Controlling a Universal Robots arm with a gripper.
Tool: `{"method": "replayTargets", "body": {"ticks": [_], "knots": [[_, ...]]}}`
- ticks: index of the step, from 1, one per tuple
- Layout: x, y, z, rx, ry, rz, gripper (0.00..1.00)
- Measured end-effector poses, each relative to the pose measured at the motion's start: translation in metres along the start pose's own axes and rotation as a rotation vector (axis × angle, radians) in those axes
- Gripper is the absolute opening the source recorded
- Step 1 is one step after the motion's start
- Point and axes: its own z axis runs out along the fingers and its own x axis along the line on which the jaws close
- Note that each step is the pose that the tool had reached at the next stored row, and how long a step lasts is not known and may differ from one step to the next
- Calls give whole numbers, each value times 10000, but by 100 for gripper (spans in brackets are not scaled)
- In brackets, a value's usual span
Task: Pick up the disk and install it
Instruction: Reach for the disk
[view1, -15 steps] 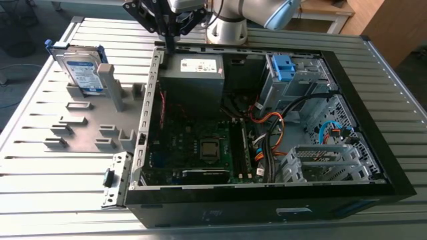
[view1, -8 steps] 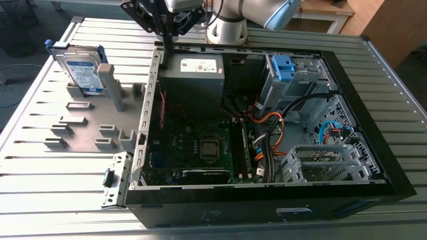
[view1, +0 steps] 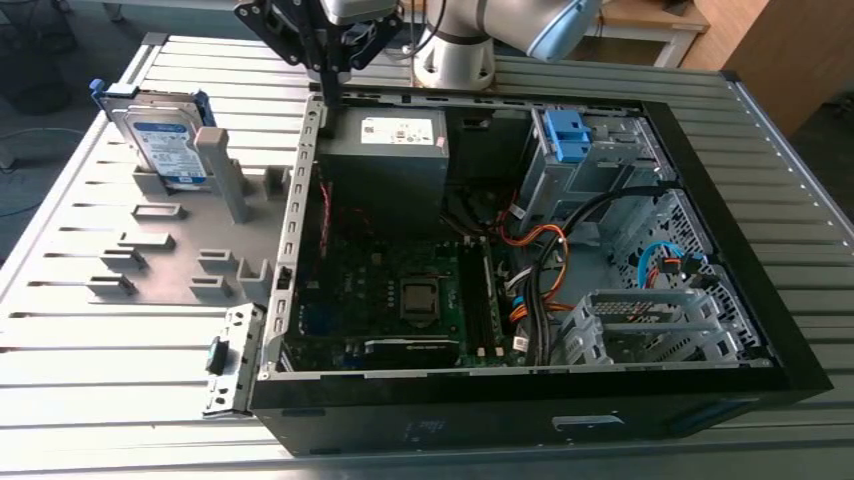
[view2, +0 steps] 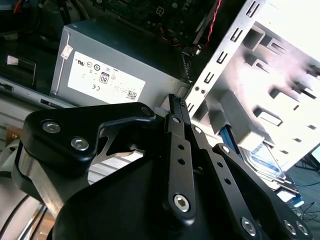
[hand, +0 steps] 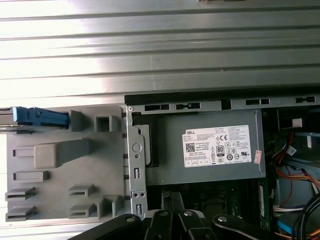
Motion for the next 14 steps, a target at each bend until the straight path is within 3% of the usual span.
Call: {"method": "replayTargets", "body": {"ticks": [14], "knots": [[64, -5, -2, 0, 0, 0, 11]]}}
